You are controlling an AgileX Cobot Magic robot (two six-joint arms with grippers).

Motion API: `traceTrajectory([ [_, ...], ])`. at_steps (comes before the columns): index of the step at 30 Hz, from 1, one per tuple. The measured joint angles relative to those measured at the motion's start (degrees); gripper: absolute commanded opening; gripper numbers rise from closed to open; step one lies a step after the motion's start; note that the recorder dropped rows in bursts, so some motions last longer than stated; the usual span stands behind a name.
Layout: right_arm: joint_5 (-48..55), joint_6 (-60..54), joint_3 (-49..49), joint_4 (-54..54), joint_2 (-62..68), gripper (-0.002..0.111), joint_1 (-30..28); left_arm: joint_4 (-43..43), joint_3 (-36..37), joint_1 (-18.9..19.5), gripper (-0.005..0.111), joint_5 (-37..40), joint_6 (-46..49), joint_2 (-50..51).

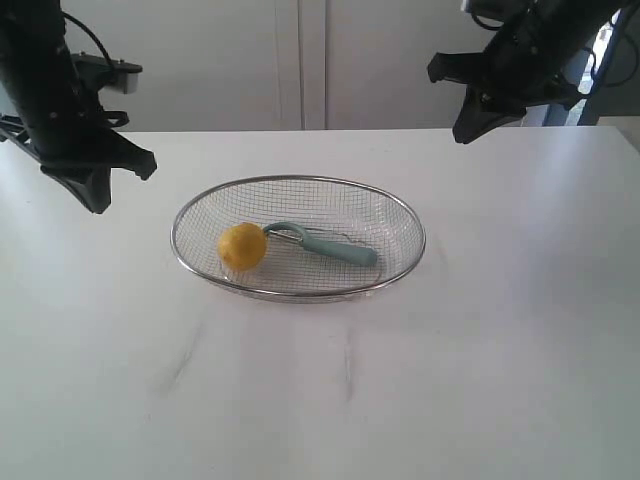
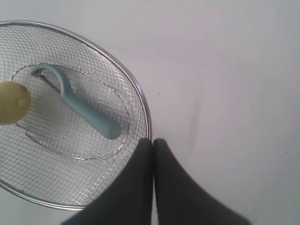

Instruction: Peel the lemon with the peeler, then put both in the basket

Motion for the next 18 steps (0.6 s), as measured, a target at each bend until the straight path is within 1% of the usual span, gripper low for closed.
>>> traceTrajectory([
  [5, 0.0, 0.0, 0.0, 0.0, 0.0, 0.0, 0.0, 0.0, 0.0, 0.0, 0.0, -1.11, 0.0, 0.0],
  [10, 0.0, 0.0, 0.0, 0.0, 0.0, 0.0, 0.0, 0.69, 0.0, 0.0, 0.0, -4.28, 0.0, 0.0],
  [18, 0.0, 0.0, 0.0, 0.0, 0.0, 0.0, 0.0, 2.63, 0.0, 0.35, 0.0, -2.59, 0.11, 0.0],
])
